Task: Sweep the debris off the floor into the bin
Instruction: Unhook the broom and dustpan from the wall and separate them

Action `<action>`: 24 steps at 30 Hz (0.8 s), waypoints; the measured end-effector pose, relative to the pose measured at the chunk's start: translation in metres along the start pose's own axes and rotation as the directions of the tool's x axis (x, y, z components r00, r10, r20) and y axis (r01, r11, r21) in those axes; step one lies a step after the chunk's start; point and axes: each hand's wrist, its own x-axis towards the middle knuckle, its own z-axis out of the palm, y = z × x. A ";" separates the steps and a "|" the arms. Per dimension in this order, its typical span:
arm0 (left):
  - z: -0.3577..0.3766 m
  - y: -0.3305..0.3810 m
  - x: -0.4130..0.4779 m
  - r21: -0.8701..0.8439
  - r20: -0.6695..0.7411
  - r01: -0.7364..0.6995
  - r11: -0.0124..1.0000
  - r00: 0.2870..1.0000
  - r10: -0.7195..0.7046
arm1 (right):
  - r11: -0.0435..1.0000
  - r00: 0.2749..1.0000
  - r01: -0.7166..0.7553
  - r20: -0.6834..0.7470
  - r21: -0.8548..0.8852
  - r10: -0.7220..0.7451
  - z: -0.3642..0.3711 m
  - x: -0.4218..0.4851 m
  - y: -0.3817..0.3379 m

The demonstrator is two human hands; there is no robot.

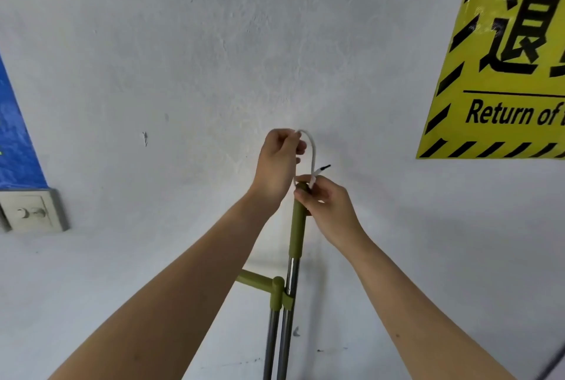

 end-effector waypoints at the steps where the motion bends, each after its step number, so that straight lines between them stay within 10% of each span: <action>1: 0.000 0.004 -0.005 -0.012 0.032 -0.001 1.000 1.000 0.002 | 1.000 1.000 0.009 0.005 -0.001 -0.009 -0.001 -0.005 -0.001; 17: -0.036 -0.159 -0.104 0.348 0.144 0.303 0.887 0.918 -0.370 | 0.982 0.972 -0.188 0.140 -0.025 0.190 0.012 -0.101 0.131; 24: -0.042 -0.245 -0.153 0.400 0.224 0.585 0.705 0.684 -0.694 | 0.935 0.906 -0.325 0.239 -0.141 0.350 0.012 -0.144 0.200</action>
